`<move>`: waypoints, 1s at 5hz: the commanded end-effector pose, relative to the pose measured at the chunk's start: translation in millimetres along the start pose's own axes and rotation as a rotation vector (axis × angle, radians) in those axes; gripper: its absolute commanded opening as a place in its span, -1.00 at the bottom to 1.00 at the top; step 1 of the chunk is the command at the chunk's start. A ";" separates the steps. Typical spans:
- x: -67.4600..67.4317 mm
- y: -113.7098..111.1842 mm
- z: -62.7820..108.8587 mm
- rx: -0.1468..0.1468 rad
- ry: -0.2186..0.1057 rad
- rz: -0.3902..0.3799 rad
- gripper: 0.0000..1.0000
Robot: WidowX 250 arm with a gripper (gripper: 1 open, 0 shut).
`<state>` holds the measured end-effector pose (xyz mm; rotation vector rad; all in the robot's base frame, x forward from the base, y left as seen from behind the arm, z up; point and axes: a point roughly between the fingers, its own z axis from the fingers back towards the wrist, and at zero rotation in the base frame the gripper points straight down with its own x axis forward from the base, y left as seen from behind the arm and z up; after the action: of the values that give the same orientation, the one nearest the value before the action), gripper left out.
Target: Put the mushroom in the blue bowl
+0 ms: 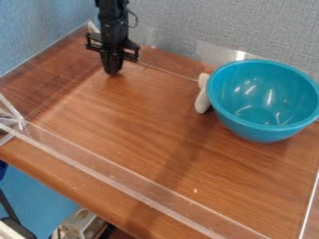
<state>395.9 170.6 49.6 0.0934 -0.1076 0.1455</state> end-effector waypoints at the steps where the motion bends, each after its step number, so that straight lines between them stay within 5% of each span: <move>1: 9.4 -15.6 59.2 0.029 -0.135 0.048 -1.00; 3: 7.5 -25.5 110.6 0.014 -0.199 0.053 -1.00; 4: 2.6 -48.5 128.7 0.010 -0.218 0.119 -1.00; 5: -6.1 -96.1 135.2 -0.023 -0.222 0.126 -1.00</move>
<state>393.7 56.3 136.5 0.0744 -0.2352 0.2388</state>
